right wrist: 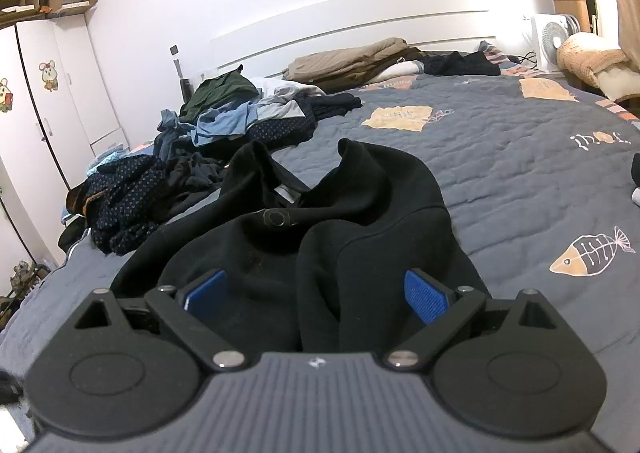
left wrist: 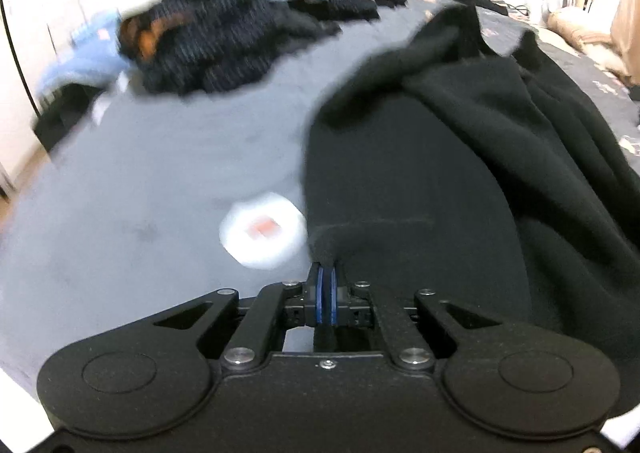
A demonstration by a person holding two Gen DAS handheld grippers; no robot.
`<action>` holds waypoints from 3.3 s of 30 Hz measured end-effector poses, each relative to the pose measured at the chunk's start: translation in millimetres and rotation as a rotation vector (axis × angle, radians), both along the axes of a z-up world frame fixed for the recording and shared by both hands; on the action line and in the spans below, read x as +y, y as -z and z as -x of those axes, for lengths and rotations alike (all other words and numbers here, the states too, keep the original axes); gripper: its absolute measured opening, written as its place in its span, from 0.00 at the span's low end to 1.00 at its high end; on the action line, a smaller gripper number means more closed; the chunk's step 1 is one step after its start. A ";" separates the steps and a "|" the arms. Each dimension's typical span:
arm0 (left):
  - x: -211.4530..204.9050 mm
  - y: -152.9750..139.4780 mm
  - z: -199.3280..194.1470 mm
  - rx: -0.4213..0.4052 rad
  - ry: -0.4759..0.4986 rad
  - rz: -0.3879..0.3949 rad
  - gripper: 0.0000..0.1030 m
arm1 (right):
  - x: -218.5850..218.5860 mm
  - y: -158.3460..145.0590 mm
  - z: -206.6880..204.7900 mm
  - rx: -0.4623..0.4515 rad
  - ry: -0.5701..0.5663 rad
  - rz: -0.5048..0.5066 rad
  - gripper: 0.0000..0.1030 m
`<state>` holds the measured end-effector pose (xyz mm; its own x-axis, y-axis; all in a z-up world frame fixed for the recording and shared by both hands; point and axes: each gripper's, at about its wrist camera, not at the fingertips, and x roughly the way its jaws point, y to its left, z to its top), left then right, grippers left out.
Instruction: Fold clothes
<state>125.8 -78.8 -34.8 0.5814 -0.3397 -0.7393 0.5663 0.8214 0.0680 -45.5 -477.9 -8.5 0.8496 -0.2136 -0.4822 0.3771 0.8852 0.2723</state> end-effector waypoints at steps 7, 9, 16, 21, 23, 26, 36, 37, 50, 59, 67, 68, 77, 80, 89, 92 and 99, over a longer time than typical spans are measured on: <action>23.5 -53.8 -50.4 -0.250 -0.144 -0.174 0.04 | -3.2 -0.8 -2.4 -0.006 0.015 -0.003 0.93; 32.6 -57.9 -67.3 -0.303 -0.221 -0.222 0.04 | -4.0 -0.4 -3.5 -0.006 0.017 -0.002 0.93; 31.8 -39.2 -63.7 -0.350 -0.378 -0.224 0.35 | -6.5 2.9 -7.4 0.009 0.026 0.000 0.93; 14.5 -36.1 -32.0 -0.327 -0.342 -0.087 0.61 | -13.1 2.1 -5.0 0.031 0.056 0.036 0.93; -8.4 -35.6 -9.9 -0.270 -0.240 0.011 0.61 | -17.4 2.1 -3.3 0.044 0.072 0.049 0.93; -51.4 -26.6 18.4 -0.191 -0.107 0.118 0.67 | -25.8 5.1 4.6 0.068 0.098 0.059 0.93; -118.6 31.1 52.7 0.003 0.066 0.342 0.74 | -40.8 18.5 48.7 0.149 0.112 0.092 0.93; -119.5 32.4 54.4 0.012 0.068 0.341 0.74 | -41.9 20.3 54.6 0.157 0.111 0.088 0.93; -128.4 19.2 64.0 0.002 0.072 0.398 0.76 | 12.5 36.3 56.5 0.180 0.001 0.078 0.93; -127.9 17.9 60.7 -0.004 0.052 0.393 0.82 | 22.9 56.4 31.2 0.257 -0.025 0.113 0.88; -133.3 21.6 57.8 0.005 0.059 0.366 0.82 | -7.6 66.1 32.2 0.235 0.029 0.002 0.12; -133.5 21.9 58.0 0.004 0.060 0.364 0.82 | -9.2 65.3 32.9 0.234 0.042 0.007 0.07; -129.9 19.6 56.1 0.012 0.048 0.377 0.82 | -48.3 25.5 45.8 0.121 0.237 0.113 0.03; -128.5 19.0 54.5 0.010 0.045 0.375 0.82 | -79.0 13.3 41.5 0.104 0.308 0.124 0.03; -121.5 18.5 41.1 0.005 0.014 0.372 0.82 | -175.2 -29.9 5.8 0.130 0.518 0.300 0.03; -118.5 17.8 36.1 0.008 0.007 0.376 0.82 | -210.4 -42.3 1.3 0.112 0.604 0.287 0.03; -119.1 19.1 32.2 0.029 0.024 0.364 0.82 | -221.2 -14.9 -26.0 0.227 0.481 0.271 0.08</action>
